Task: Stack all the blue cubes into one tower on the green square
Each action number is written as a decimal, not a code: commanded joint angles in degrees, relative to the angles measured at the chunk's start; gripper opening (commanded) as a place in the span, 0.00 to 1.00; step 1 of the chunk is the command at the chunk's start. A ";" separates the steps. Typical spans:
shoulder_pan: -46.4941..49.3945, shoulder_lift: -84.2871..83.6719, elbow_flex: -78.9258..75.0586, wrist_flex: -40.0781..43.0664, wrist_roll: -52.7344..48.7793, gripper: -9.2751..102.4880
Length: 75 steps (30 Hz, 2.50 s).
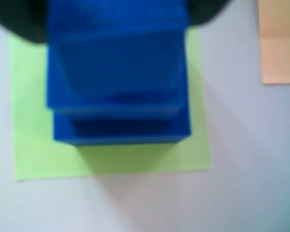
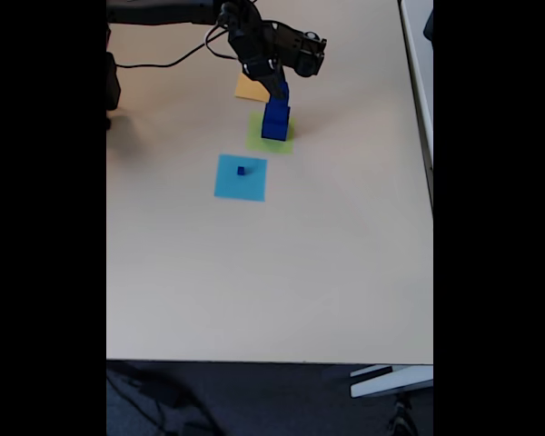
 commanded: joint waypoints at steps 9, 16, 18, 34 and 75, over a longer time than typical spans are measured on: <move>0.79 4.75 0.35 0.18 -0.79 0.08; 0.88 4.75 0.62 -0.09 -0.88 0.08; 0.79 4.75 0.70 -0.18 -0.79 0.08; 0.26 4.83 1.85 -0.88 -0.18 0.11; -1.85 6.15 -4.39 -18.46 -13.54 0.29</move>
